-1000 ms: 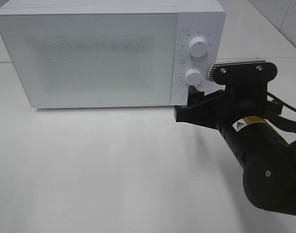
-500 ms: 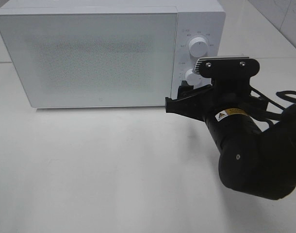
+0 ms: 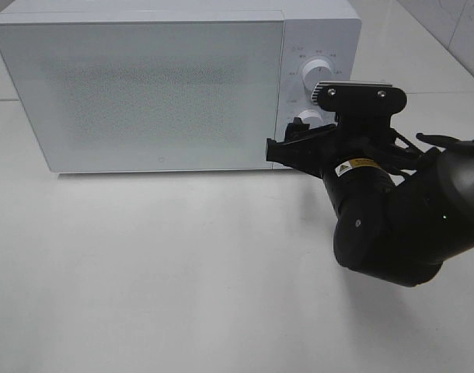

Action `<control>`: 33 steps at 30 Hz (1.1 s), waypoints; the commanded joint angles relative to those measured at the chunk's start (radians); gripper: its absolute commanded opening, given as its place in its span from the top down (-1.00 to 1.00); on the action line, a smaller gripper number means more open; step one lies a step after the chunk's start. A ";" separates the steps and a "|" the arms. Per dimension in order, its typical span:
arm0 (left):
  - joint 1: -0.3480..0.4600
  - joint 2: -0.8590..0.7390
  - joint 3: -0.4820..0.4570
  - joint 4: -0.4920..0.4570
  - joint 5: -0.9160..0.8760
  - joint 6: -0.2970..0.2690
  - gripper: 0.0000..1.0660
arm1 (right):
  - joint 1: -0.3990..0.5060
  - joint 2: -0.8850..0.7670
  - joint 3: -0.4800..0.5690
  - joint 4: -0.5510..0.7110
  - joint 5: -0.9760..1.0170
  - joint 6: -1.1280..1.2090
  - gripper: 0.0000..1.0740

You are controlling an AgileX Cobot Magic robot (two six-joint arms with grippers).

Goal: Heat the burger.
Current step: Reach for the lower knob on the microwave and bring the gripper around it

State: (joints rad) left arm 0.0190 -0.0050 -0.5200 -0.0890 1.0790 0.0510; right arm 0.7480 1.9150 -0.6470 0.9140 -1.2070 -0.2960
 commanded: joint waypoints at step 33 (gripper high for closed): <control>0.001 -0.019 0.004 0.003 -0.010 -0.005 -0.84 | -0.119 0.167 -0.161 -0.177 -0.080 0.079 -0.42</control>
State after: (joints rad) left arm 0.0190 -0.0050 -0.5200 -0.0890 1.0790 0.0510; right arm 0.6340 2.0730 -0.7910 0.7500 -1.2080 -0.2240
